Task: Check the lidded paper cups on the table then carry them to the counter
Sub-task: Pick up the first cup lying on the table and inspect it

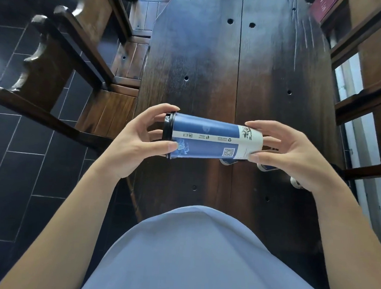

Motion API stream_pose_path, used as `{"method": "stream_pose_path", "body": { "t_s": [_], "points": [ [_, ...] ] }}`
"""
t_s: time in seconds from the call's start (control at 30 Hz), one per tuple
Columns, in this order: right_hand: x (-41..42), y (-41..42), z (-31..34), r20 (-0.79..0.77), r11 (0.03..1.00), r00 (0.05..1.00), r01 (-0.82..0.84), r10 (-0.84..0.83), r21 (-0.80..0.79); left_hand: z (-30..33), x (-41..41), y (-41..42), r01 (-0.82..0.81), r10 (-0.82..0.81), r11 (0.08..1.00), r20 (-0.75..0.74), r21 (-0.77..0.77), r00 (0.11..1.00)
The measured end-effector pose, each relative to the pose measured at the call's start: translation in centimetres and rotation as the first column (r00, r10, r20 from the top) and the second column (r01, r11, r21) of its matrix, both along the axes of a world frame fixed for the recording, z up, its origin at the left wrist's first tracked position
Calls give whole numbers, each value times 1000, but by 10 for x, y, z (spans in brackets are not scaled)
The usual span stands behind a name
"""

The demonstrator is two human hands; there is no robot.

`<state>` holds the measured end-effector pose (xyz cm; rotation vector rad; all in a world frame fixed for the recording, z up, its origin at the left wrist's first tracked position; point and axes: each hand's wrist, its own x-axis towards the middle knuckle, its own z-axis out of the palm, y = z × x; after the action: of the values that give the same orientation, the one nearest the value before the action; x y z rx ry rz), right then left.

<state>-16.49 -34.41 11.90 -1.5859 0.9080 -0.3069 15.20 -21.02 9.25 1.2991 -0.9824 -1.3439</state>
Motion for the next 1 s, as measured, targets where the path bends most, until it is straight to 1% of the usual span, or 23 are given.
{"method": "stream_pose_path", "body": {
  "t_s": [0.13,0.53,0.7,0.8,1.0],
  "points": [
    [-6,2,-1,81,998,995,56,-57,12,1,1,3,-15,16,1000,-51,13,999],
    [1,8,-2,150,996,986,69,-78,65,5,2,9,-24,31,998,-122,57,992],
    [5,10,1,130,993,986,94,-103,74,8,2,9,31,-32,999,-80,-22,996],
    [6,10,2,130,991,984,115,-123,70,10,0,9,50,-55,998,-102,-47,993],
    [10,13,4,129,988,980,144,-151,61,13,-3,7,-20,16,1000,-128,-23,992]
  ]
}}
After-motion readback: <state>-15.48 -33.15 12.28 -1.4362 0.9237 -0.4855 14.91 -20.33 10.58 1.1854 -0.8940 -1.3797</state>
